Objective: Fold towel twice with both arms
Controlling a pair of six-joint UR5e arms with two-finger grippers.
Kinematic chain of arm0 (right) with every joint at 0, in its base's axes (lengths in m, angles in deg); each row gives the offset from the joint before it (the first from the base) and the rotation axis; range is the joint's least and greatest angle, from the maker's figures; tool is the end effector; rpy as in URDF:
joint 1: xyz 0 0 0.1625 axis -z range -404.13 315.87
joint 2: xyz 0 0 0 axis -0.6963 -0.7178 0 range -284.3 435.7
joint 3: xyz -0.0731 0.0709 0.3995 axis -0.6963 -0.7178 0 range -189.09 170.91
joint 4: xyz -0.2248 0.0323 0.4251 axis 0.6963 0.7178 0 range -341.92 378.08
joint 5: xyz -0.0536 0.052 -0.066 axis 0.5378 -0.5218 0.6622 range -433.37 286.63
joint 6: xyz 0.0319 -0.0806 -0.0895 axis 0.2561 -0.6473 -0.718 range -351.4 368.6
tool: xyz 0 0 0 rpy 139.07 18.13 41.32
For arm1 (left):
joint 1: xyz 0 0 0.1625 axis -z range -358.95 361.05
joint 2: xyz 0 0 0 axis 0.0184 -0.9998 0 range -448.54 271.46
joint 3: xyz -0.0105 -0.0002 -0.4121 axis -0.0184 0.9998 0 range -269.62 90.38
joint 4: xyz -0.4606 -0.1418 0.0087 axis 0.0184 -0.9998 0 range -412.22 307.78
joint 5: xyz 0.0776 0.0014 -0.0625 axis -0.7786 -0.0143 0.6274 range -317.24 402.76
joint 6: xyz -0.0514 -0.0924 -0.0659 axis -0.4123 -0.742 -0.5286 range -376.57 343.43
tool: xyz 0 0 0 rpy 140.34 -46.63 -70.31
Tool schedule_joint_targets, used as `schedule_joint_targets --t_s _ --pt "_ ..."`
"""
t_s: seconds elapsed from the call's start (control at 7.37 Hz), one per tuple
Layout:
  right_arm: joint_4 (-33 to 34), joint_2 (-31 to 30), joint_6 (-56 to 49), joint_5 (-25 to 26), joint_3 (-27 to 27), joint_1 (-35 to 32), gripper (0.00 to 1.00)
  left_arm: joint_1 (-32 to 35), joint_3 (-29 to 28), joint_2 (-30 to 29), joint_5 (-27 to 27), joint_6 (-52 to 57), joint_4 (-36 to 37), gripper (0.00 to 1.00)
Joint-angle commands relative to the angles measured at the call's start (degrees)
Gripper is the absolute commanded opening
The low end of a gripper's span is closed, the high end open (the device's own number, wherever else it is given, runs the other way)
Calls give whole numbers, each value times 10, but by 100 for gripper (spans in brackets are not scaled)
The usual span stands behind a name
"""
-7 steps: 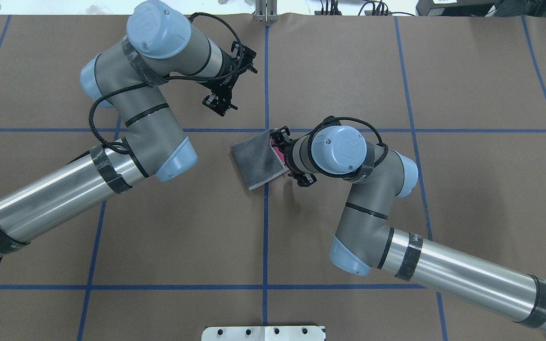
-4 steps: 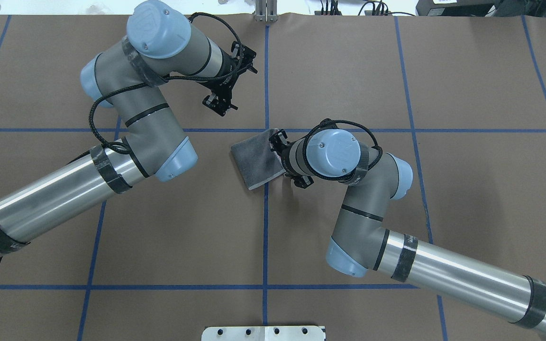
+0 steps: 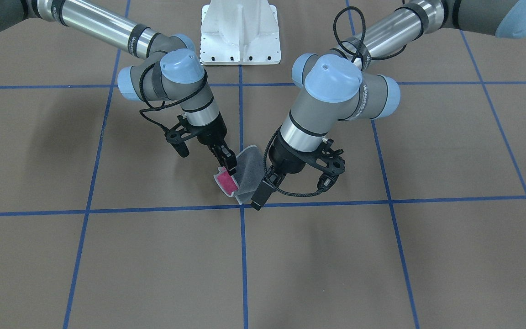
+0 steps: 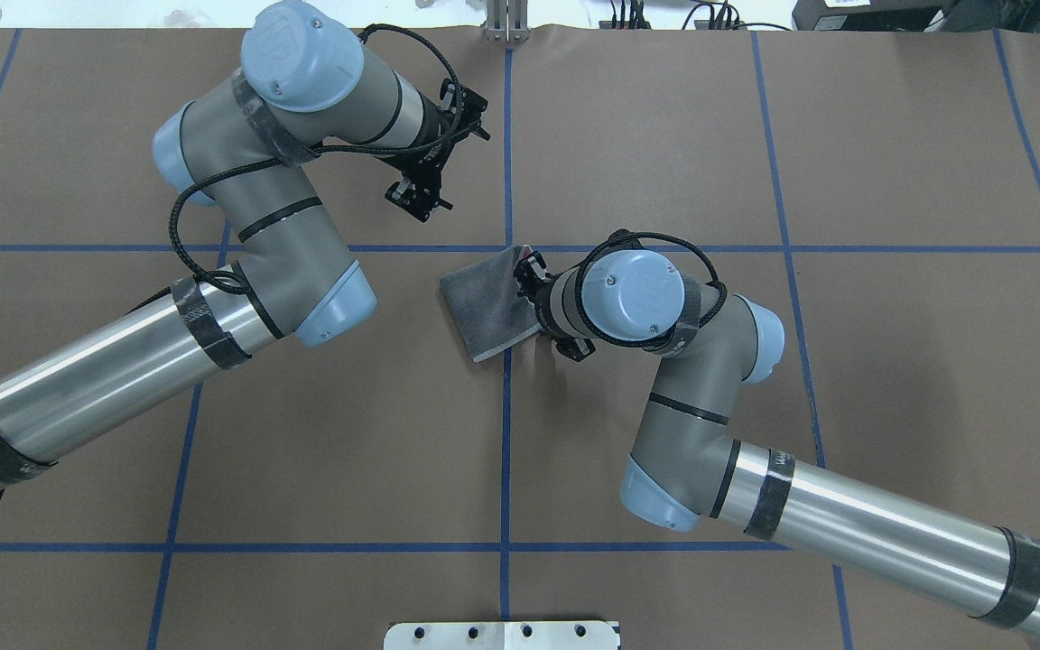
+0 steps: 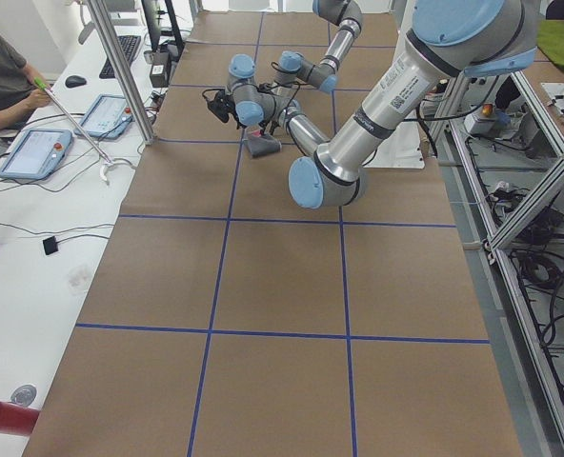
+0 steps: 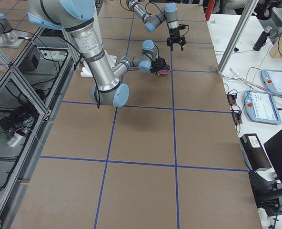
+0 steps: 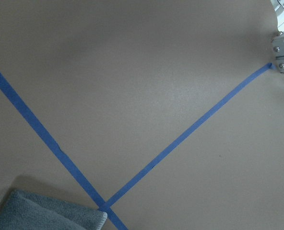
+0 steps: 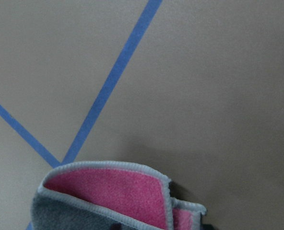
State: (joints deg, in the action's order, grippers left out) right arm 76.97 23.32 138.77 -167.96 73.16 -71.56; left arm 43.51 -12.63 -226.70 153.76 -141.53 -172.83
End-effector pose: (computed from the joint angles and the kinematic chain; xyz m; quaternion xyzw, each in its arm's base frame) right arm -0.6623 -0.4828 0.2315 -0.0905 -0.5000 0.4621 0.7269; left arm 0.5546 -0.6277 0.1277 -0.1179 0.5426 -0.4392 0.7063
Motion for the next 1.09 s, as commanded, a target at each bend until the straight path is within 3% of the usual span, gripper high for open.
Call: schedule_joint_targets --t_s 0.0,0.95 --pt "0 0 -3 -2 4 0 0 0 0 0 0 0 -1 99" --pt "7 -8 -33 -46 32 -45 0 -1 -1 -3 -1 -6 0 99"
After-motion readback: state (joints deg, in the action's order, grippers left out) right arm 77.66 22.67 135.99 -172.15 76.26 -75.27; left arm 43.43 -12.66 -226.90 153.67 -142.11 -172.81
